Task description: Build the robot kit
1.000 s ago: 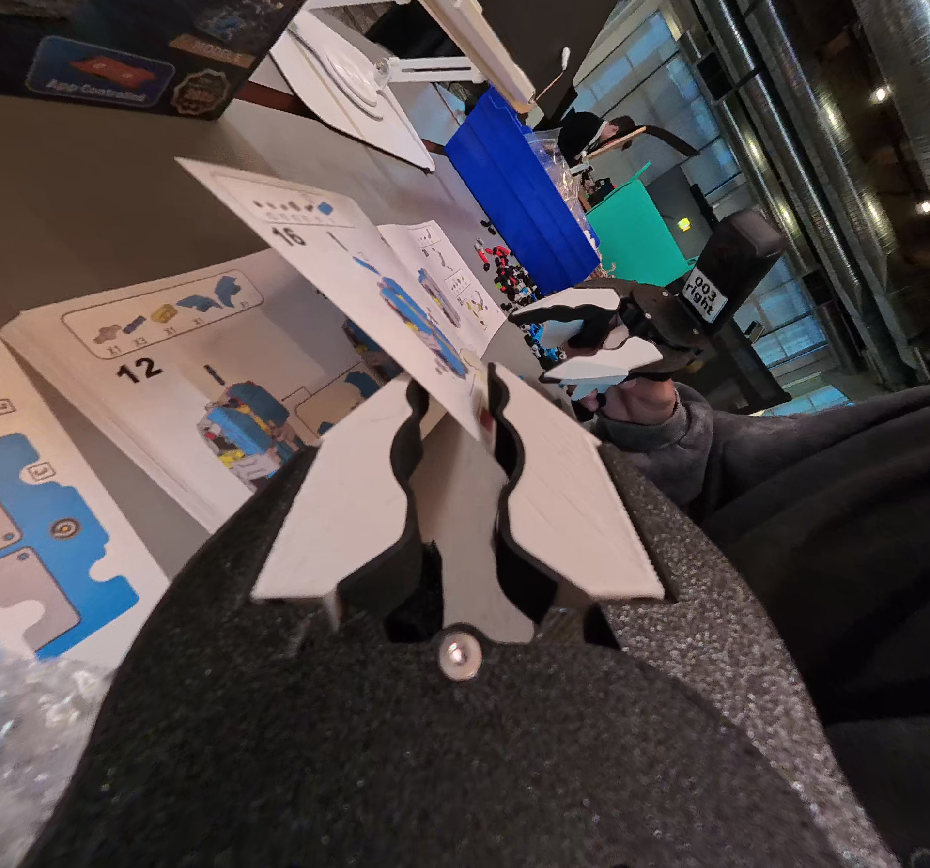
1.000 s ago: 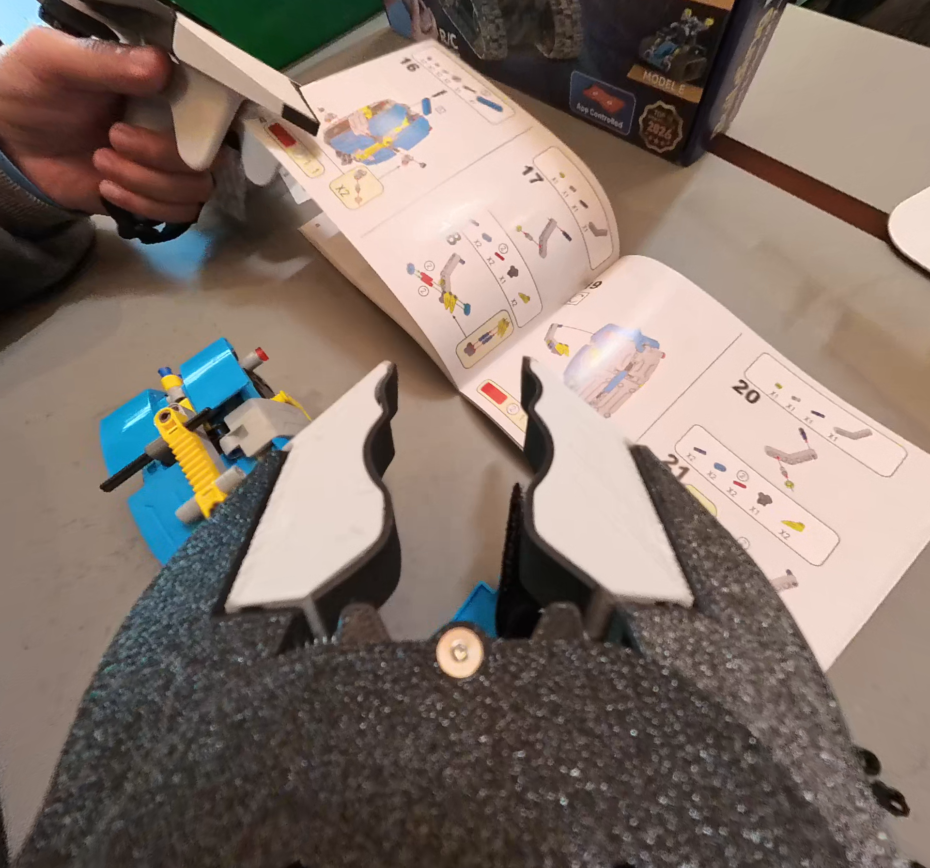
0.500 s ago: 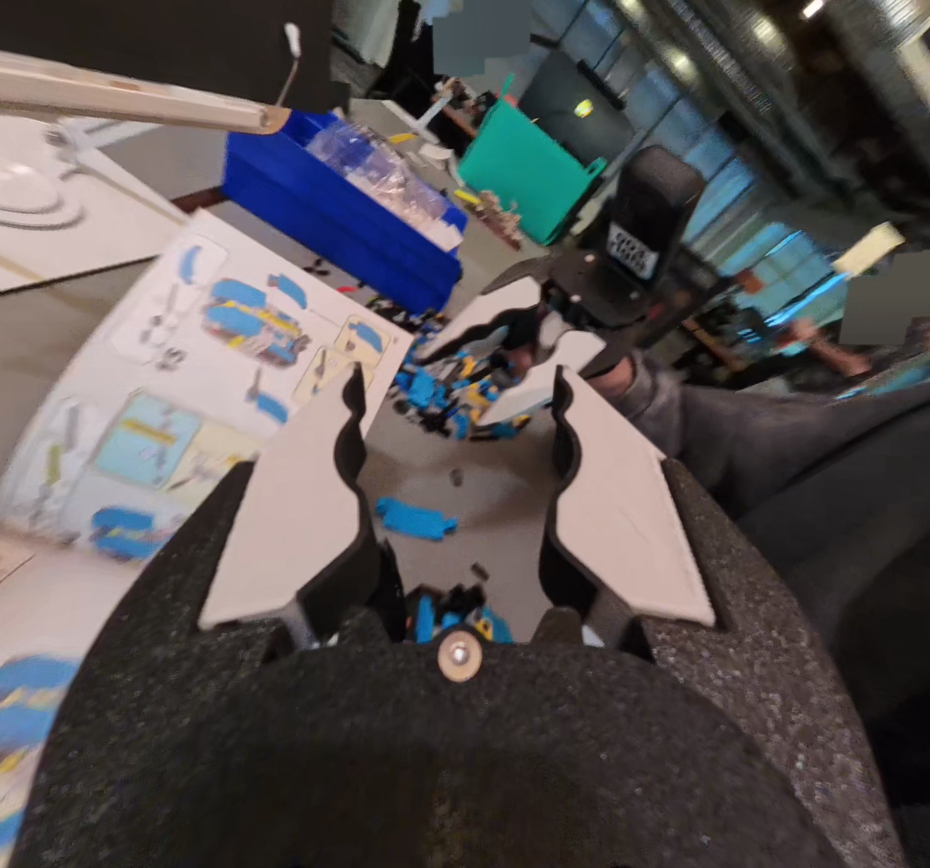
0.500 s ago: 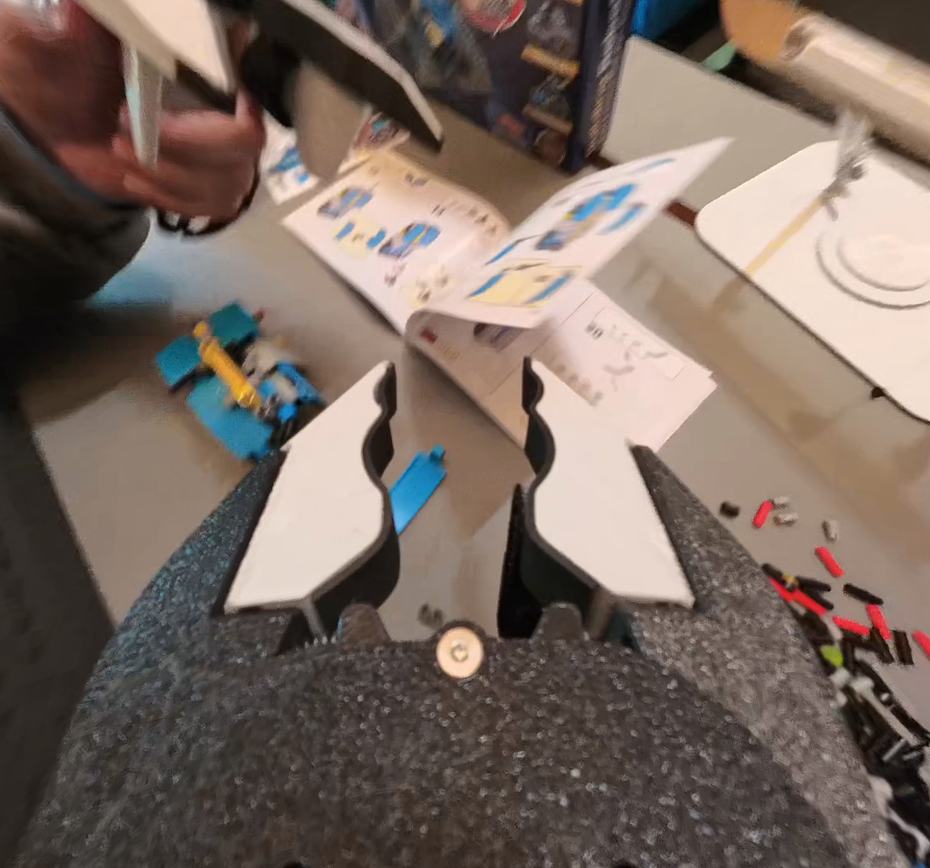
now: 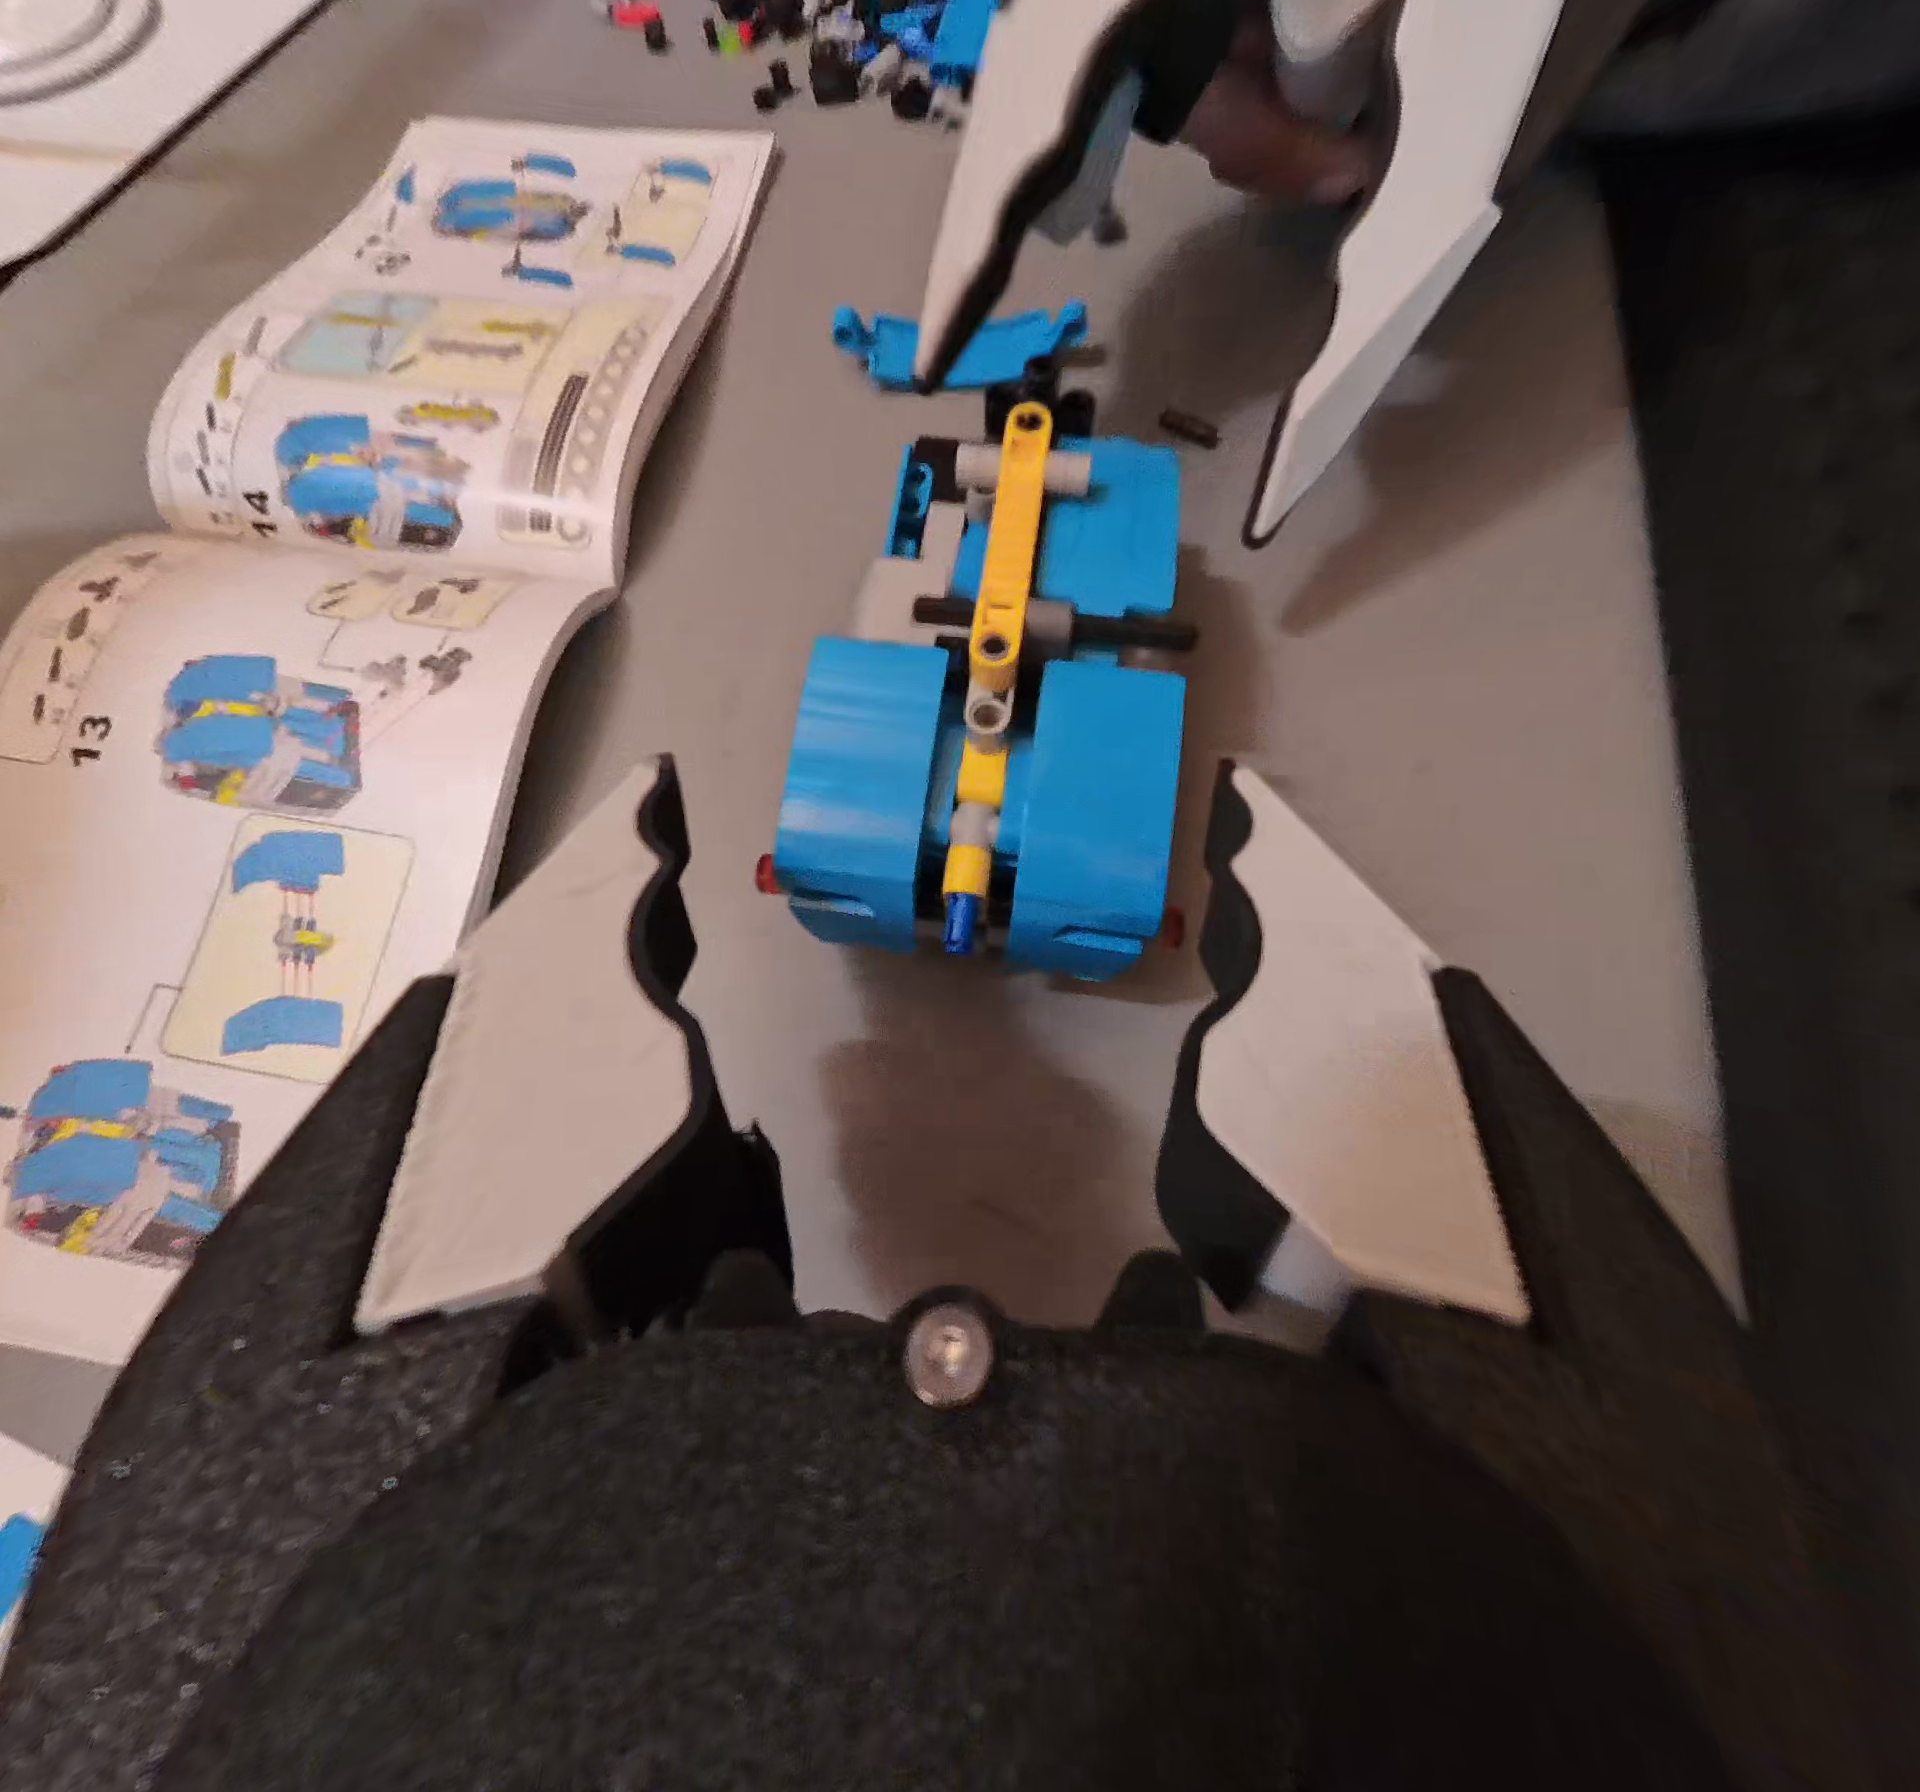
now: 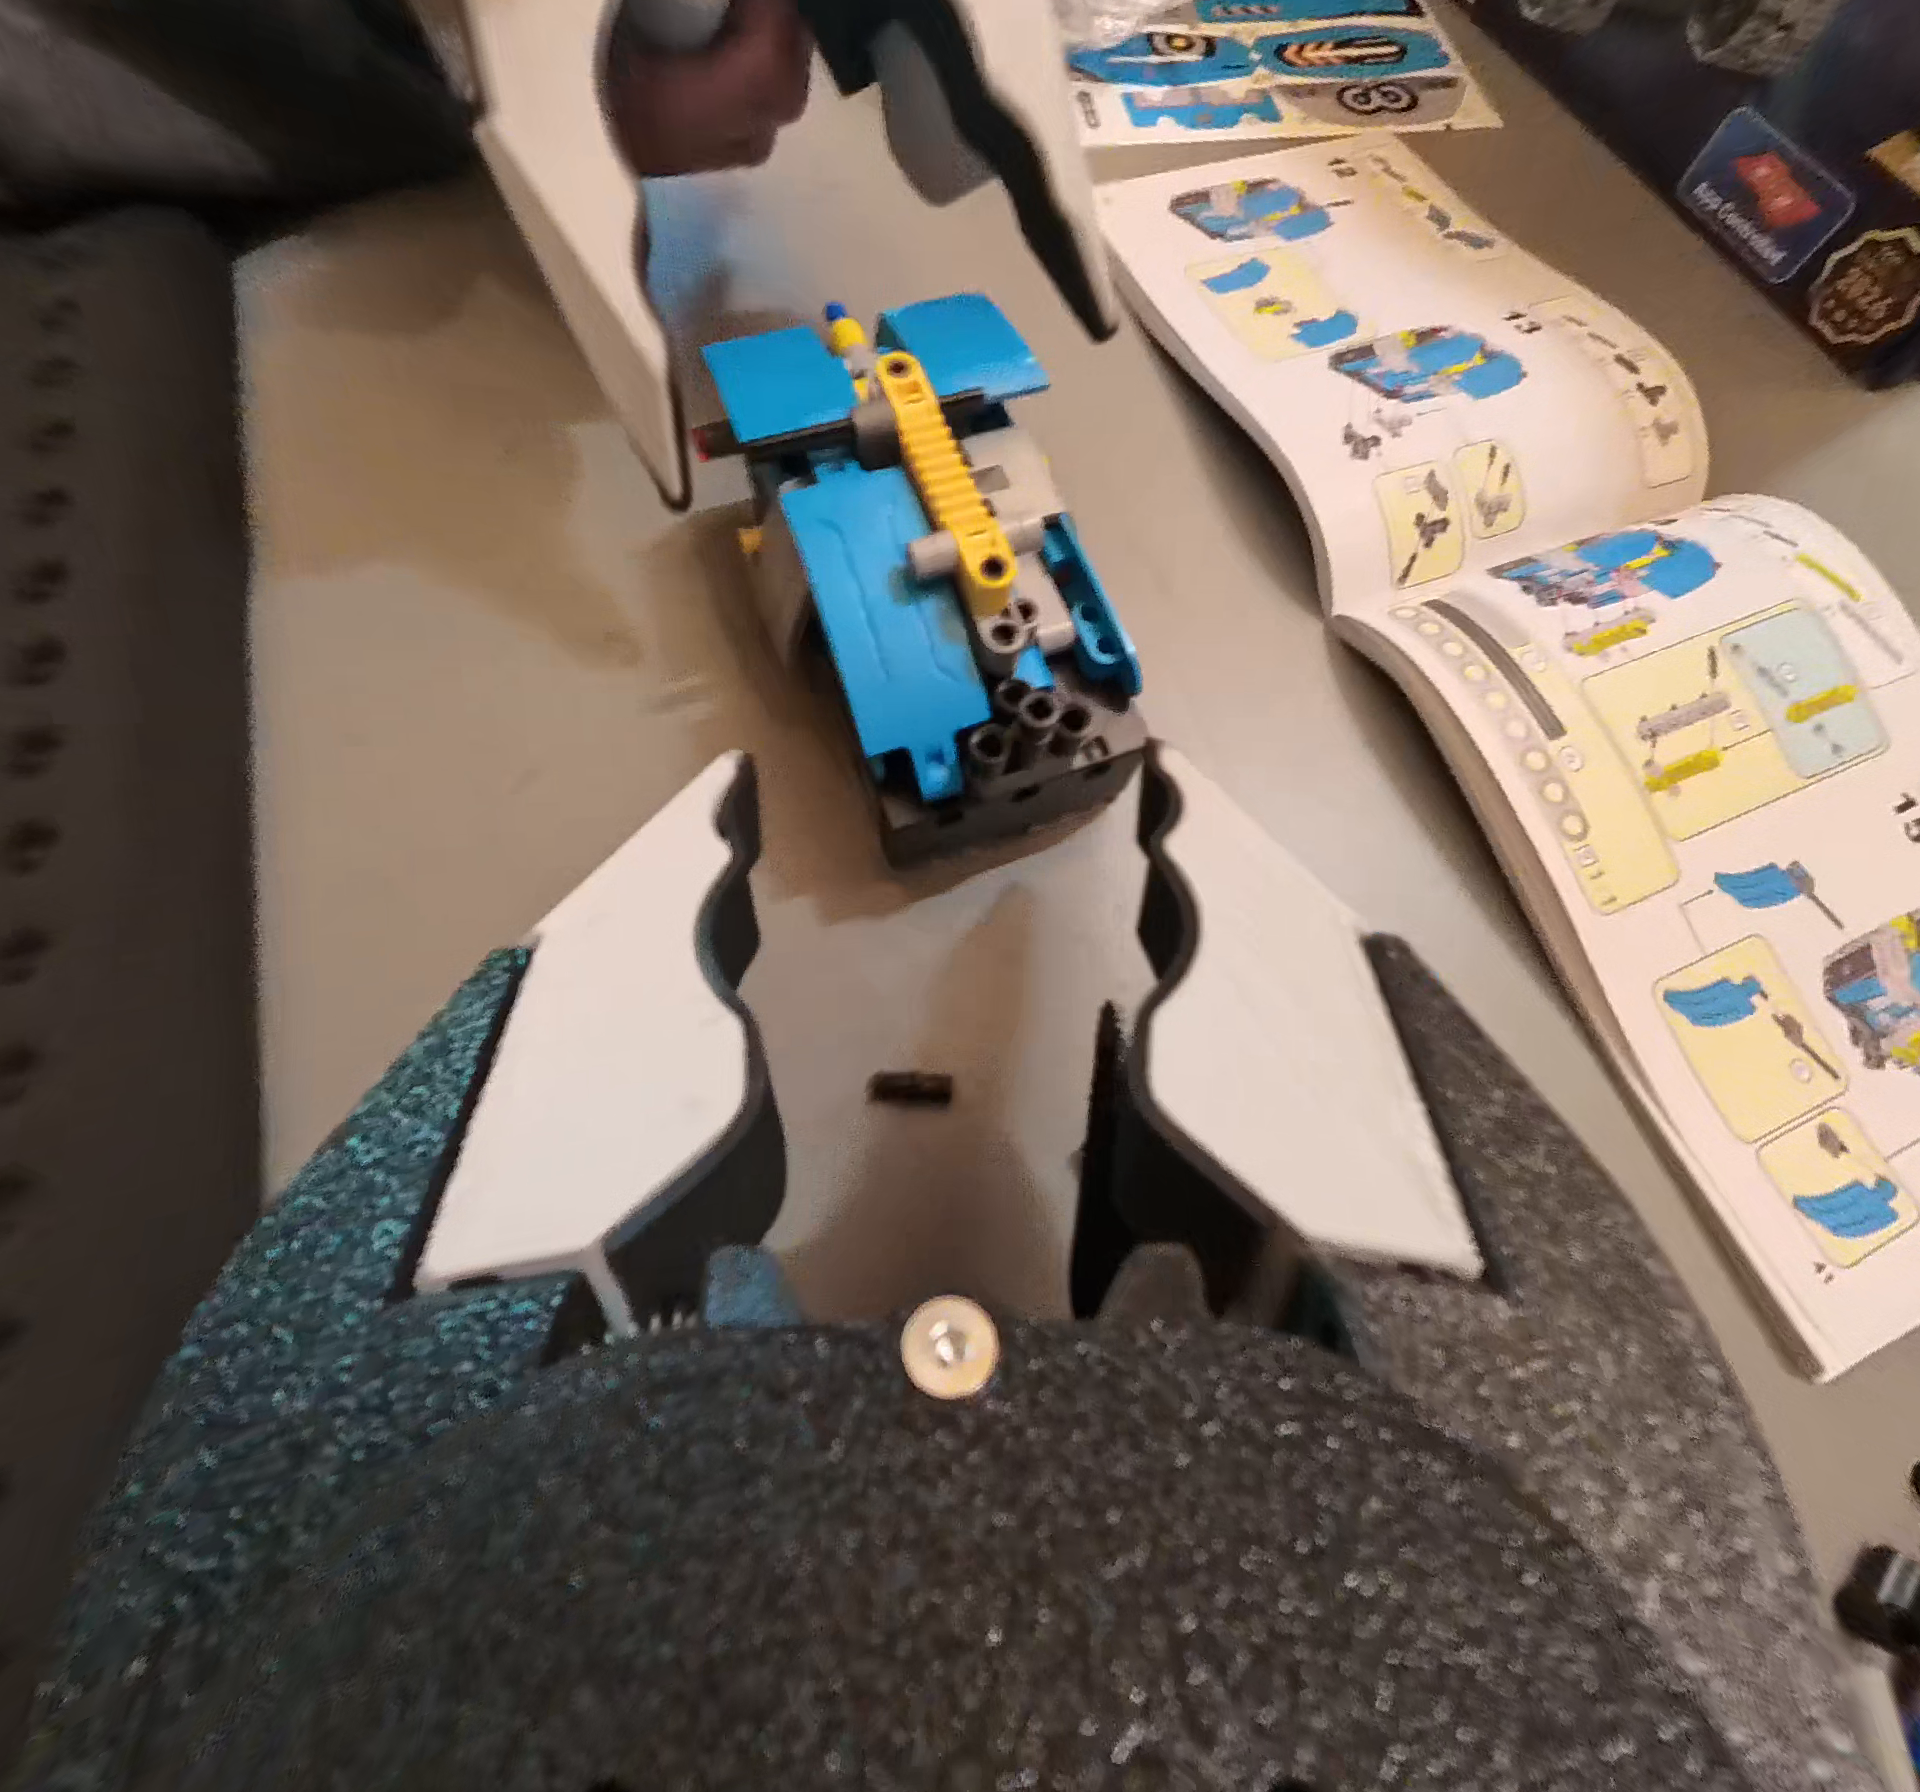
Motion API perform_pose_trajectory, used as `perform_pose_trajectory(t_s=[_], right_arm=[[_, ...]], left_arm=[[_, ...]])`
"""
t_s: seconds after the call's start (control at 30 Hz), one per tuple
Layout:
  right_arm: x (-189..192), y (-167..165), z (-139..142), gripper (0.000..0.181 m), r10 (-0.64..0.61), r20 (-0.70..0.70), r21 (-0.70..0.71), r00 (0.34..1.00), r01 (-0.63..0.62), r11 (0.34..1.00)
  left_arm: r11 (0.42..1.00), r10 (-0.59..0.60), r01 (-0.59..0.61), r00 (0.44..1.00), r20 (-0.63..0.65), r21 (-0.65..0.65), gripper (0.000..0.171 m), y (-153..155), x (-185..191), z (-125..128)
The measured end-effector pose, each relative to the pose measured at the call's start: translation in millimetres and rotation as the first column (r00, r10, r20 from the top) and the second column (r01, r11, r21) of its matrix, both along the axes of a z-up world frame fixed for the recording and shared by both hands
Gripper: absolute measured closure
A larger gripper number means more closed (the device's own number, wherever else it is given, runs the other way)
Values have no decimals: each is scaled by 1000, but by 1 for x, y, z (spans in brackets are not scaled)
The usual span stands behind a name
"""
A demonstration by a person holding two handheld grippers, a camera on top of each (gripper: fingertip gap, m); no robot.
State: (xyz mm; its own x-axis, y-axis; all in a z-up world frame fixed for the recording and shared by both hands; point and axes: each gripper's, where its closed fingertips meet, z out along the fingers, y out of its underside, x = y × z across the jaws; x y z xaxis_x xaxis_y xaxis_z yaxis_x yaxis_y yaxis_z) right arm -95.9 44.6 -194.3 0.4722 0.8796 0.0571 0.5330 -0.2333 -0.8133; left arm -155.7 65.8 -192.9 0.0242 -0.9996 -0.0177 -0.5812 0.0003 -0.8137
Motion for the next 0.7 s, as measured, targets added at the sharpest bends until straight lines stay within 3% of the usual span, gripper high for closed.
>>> perform_pose_trajectory(t_s=[0.07,0.13,0.3,0.47,0.53,0.57,0.7], right_arm=[[-2,11,-6,106,-21,7,-6,1000,21,1000],[-6,16,-7,106,-26,-1,-29,1000,26,999],[-11,14,-3,121,-5,-10,-44,1000,5,999],[-13,9,11,118,28,-29,38,999,-27,999],[-25,-5,29,106,116,-103,47,988,-111,993],[-32,-8,36,110,144,-131,54,981,-138,989],[-47,7,28,112,152,-69,13,986,-151,988]], left_arm=[[1000,-5,5,1000,-20,-11,74,-1,2,-9],[1000,-19,18,999,-35,-21,91,-4,3,-15],[999,-42,41,999,-30,-12,92,-6,4,-18],[999,-47,46,998,-30,-9,92,-7,4,-18],[999,-50,50,998,-28,-10,92,-7,4,-18],[999,-52,51,998,-27,-11,92,-7,4,-18],[998,-55,55,998,-26,-7,92,-7,5,-18]])
